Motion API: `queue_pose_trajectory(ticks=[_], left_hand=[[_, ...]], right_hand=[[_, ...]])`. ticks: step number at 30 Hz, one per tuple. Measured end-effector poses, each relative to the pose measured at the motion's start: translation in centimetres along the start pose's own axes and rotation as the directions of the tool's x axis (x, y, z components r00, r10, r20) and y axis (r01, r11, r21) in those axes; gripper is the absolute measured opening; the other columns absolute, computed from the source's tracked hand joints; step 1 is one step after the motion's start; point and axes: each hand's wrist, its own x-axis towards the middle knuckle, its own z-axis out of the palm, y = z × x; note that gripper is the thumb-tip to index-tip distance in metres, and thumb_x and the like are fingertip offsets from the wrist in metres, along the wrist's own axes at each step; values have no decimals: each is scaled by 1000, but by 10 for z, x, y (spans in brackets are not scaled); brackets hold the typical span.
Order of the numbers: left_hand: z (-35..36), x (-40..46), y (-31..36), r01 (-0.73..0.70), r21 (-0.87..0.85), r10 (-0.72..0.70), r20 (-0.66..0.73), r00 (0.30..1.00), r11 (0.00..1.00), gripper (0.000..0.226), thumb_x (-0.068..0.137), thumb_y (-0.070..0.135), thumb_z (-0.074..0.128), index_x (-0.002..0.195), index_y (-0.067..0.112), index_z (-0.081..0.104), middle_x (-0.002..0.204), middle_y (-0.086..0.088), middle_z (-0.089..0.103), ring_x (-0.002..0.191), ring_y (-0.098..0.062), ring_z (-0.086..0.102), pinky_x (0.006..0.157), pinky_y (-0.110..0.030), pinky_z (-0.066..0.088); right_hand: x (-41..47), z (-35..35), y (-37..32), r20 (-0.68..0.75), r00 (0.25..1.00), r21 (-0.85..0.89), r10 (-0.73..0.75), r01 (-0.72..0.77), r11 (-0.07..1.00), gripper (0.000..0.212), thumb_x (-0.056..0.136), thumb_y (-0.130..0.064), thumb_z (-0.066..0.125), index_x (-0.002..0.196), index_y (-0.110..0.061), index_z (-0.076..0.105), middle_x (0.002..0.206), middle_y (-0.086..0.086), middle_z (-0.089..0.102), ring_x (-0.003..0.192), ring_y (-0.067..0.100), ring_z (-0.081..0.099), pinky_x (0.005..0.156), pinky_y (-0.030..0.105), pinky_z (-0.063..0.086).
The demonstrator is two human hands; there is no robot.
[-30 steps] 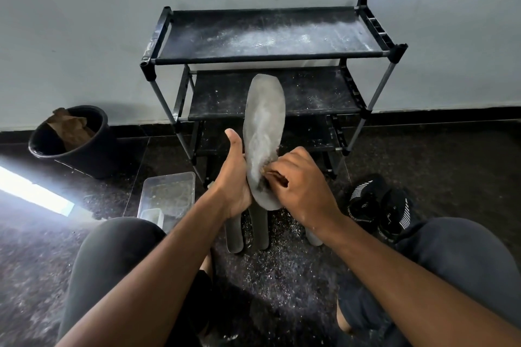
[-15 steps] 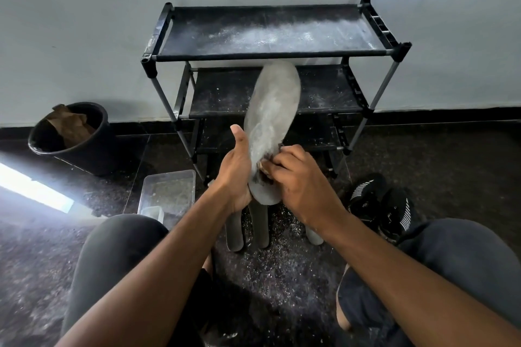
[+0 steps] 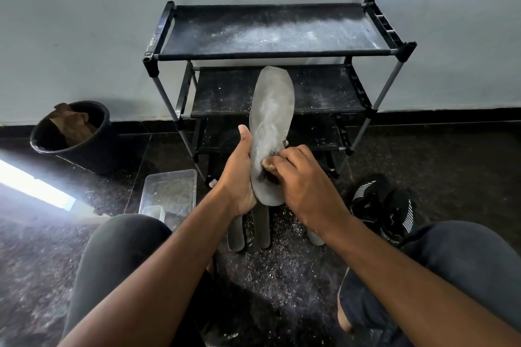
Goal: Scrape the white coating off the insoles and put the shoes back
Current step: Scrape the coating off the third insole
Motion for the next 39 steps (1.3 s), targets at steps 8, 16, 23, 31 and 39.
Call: queue_pose_trajectory(ticks=[8, 16, 23, 31, 39], left_hand=[[-2, 3, 2, 14, 16, -13, -76, 997, 1000, 101, 96, 80, 15, 96, 6, 83, 96, -14, 75, 88, -25, 74, 84, -36, 61], [6, 4, -4, 33, 19, -32, -35, 999, 999, 88, 101, 71, 26, 140, -1, 58, 136, -23, 65, 125, -30, 65, 107, -38, 53], [7, 2, 2, 24, 5, -24, -19, 1000, 1000, 88, 101, 71, 24, 141, 0, 56, 129, -21, 67, 117, -28, 68, 105, -37, 55], [3, 8, 7, 33, 70, -29, -58, 998, 997, 98, 98, 78, 15, 116, 3, 75, 105, -16, 72, 89, -25, 71, 82, -37, 59], [10, 7, -3, 75, -11, -75, 10, 997, 997, 86, 101, 71, 25, 136, 1, 61, 127, -19, 69, 114, -27, 70, 99, -35, 58]], right_hand=[[-3, -2, -19, 56, 995, 182, -87, 76, 980, 28, 93, -8, 43, 98, 1, 69, 95, 8, 60, 93, 22, 51, 95, 39, 47], [5, 4, -5, -69, 997, 130, 43, -34, 991, 11, 90, -4, 65, 99, -5, 73, 95, 3, 65, 93, 22, 51, 80, 43, 48], [4, 0, -3, -31, 999, 154, -10, 14, 988, 12, 88, -4, 67, 97, -8, 74, 91, -1, 65, 91, 22, 52, 80, 44, 47], [-2, -1, -14, 20, 999, 304, -44, 36, 952, 4, 88, -5, 69, 88, -4, 73, 84, 2, 62, 89, 21, 52, 97, 39, 45], [4, 0, -4, -36, 994, 263, 105, -92, 960, 11, 89, -3, 68, 97, -4, 75, 89, 2, 64, 92, 19, 50, 85, 34, 48]])
